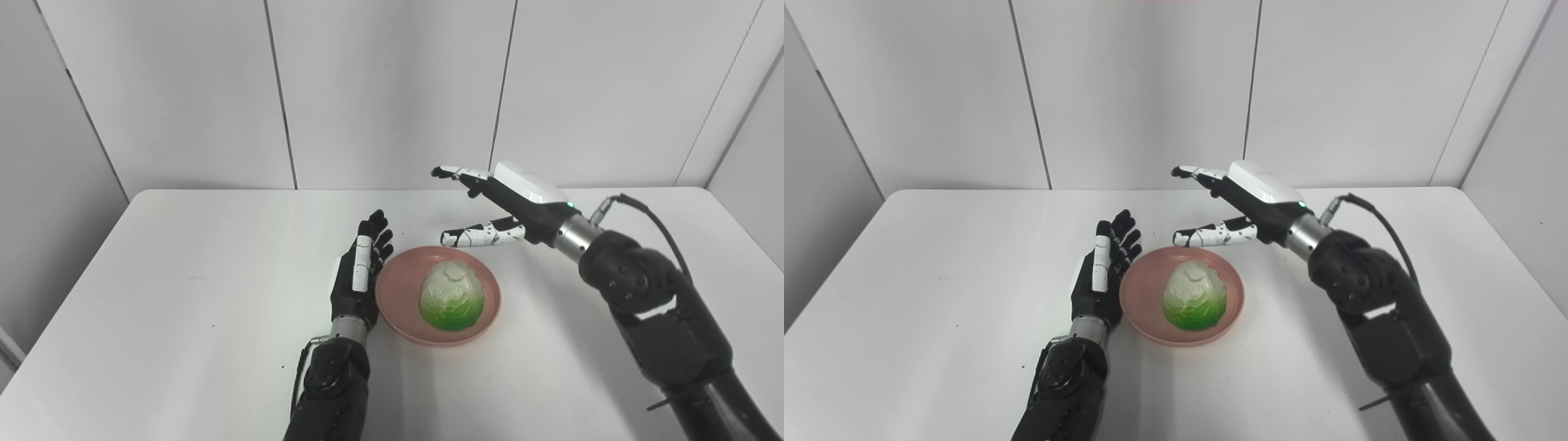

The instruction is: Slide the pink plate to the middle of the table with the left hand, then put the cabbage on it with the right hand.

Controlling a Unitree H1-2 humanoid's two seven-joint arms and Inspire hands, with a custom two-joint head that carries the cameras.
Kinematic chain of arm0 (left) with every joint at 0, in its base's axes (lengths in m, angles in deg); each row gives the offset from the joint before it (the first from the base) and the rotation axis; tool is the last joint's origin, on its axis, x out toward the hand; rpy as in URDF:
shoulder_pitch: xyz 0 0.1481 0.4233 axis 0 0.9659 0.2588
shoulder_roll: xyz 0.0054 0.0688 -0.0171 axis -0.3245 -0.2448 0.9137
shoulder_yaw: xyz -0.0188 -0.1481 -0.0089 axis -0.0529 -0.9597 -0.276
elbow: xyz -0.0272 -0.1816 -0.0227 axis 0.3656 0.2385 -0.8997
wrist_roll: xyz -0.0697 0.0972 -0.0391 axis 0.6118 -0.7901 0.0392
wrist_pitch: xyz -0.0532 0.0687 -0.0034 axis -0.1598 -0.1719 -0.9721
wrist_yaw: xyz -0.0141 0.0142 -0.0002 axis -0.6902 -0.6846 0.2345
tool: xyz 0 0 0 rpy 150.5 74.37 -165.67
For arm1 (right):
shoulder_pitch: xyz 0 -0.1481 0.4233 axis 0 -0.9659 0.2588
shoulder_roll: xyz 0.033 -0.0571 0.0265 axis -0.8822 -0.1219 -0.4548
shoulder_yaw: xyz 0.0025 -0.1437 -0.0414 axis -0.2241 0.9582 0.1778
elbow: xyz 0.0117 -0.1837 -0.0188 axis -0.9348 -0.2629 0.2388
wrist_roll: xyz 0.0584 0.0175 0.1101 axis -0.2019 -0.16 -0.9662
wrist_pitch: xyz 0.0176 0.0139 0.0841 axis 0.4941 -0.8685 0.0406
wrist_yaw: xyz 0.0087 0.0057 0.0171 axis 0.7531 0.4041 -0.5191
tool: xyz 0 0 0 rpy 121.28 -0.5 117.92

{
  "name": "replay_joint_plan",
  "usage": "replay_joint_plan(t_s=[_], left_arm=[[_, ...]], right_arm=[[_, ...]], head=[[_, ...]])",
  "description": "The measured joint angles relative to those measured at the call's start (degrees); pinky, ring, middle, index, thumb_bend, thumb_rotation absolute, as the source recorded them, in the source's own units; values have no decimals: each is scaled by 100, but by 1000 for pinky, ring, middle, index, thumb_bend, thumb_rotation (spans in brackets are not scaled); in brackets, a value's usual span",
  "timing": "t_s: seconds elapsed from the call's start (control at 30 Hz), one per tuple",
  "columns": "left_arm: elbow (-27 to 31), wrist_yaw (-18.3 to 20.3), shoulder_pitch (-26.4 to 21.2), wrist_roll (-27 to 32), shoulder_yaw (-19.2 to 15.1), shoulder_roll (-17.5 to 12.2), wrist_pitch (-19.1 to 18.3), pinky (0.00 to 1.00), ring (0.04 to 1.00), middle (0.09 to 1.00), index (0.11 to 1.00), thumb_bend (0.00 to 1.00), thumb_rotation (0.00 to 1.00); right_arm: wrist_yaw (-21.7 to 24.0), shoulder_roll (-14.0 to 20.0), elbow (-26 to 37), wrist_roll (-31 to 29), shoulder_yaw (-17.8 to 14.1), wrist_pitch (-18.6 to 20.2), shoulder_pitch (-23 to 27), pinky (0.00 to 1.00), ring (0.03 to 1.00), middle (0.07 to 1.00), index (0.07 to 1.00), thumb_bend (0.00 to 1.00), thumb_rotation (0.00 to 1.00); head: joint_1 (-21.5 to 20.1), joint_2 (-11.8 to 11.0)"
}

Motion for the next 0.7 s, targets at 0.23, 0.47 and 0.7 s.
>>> replay_joint_plan(t_s=[0.23,0.47,0.7], left_arm=[[-196,-297,-155,-124,-163,-190,236,927,913,939,881,936,903],[-269,-940,-201,-786,-59,-376,469,863,908,923,895,960,904],[-318,-1507,-208,-1357,75,-364,614,949,920,945,938,924,855]], right_arm=[[-932,-840,-544,-1373,-1035,10,-555,908,922,917,925,947,1000],[-1581,-1740,-796,-2365,-1576,51,-855,981,970,966,971,915,1000],[-1805,-1938,-1104,-2955,-1782,51,-858,1000,1000,1000,1000,906,1000]], head=[[-9,9],[-44,35],[-62,18]])
